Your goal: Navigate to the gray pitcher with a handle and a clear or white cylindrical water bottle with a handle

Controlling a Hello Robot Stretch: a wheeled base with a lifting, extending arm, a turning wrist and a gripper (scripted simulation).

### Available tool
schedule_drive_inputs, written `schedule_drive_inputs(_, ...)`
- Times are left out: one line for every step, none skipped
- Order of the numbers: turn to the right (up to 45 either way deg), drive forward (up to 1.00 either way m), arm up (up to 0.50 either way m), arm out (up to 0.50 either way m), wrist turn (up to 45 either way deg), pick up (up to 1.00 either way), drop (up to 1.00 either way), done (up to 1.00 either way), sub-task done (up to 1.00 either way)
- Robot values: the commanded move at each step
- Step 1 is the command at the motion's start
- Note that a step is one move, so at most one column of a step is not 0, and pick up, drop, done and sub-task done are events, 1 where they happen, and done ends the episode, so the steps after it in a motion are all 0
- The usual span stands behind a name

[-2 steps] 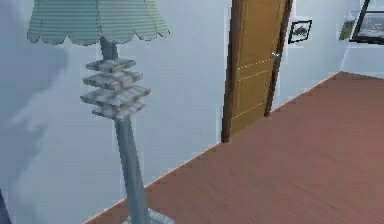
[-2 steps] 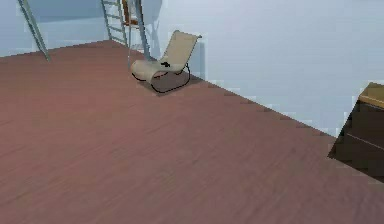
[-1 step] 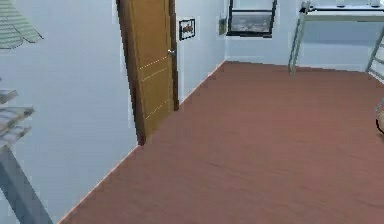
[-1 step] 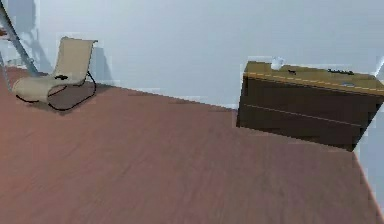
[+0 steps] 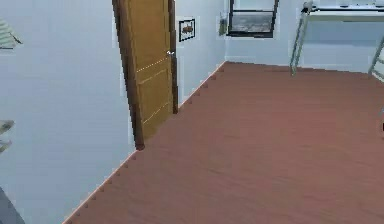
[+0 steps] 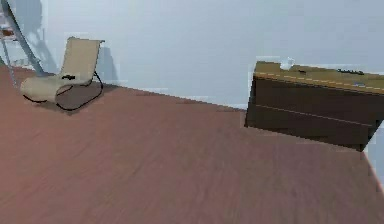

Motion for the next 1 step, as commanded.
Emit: schedule_drive_inputs(-45.0, 0.0, 0.0, 0.0, 0.0, 0.0, 0.0, 0.0, 0.0)
